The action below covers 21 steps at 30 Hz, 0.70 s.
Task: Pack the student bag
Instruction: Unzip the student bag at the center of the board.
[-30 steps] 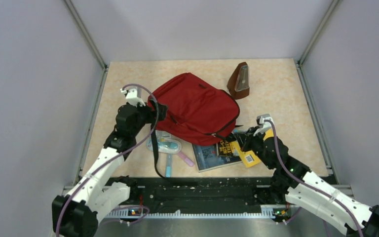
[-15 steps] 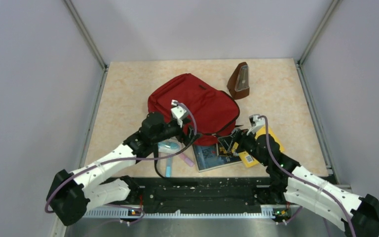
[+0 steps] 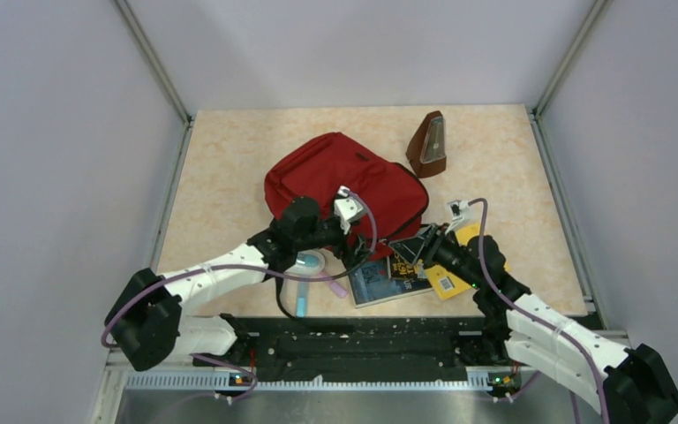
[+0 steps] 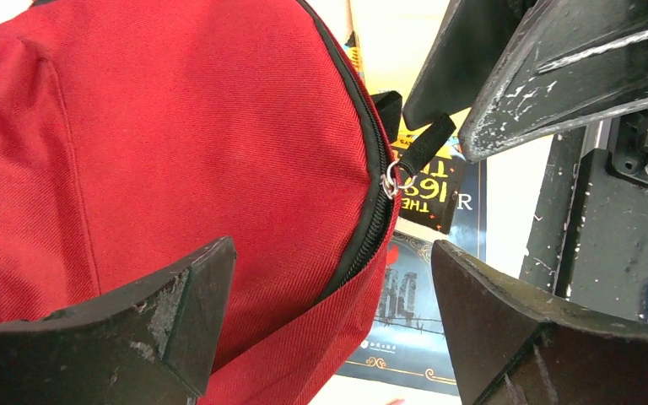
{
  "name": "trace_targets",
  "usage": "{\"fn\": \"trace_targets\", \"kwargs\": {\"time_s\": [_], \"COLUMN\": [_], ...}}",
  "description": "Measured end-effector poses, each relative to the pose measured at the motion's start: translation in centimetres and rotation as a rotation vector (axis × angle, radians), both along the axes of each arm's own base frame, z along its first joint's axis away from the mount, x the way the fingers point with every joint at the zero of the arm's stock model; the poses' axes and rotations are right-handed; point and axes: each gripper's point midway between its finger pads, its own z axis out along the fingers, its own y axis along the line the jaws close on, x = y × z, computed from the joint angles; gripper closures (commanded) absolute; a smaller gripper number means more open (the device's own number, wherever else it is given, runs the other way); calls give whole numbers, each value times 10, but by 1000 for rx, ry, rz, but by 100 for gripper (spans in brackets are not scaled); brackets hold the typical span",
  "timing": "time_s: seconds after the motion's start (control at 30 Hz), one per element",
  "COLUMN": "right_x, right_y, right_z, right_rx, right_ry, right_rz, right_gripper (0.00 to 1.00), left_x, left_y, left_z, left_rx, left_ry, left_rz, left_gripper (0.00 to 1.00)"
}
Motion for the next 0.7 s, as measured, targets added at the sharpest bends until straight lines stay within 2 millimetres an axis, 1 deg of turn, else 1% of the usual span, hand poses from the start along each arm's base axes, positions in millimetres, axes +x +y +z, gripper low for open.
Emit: {"fn": "trace_targets", "kwargs": {"time_s": [0.1, 0.17, 0.2, 0.33, 0.4, 0.53, 0.6, 0.67, 0.7], "right_x": [0, 0, 0, 1, 2, 3, 3, 3, 3], "right_y": [3, 4, 4, 5, 5, 5, 5, 4, 4], "right_z": [2, 2, 0, -2, -2, -3, -3, -4, -4], "right_rx": [17, 20, 19, 21, 19, 16, 15, 15, 14], "right_ry": [1, 7, 11, 22, 24, 25, 25, 25, 25], "right_rz": [12, 15, 15, 13, 13, 6, 5, 4, 3], "right_gripper": [56, 59, 61, 67, 73, 82, 83, 82, 81], "left_x": [1, 3, 5, 10, 11, 11, 9, 8, 8], "left_y": [-6, -10, -12, -19, -21, -26, -27, -27, -26], "left_z": [-7, -9, -9, -8, -8, -10, -12, -13, -14], "left_rx": [20, 27, 29, 38, 40, 45, 51, 54, 56], "left_ry": [5, 6, 7, 2, 5, 12, 20, 25, 27], "left_rz": [-12, -15, -15, -9, -11, -21, -24, -24, -24], "left_gripper": [9, 12, 15, 42, 52, 66, 73, 77, 79]}}
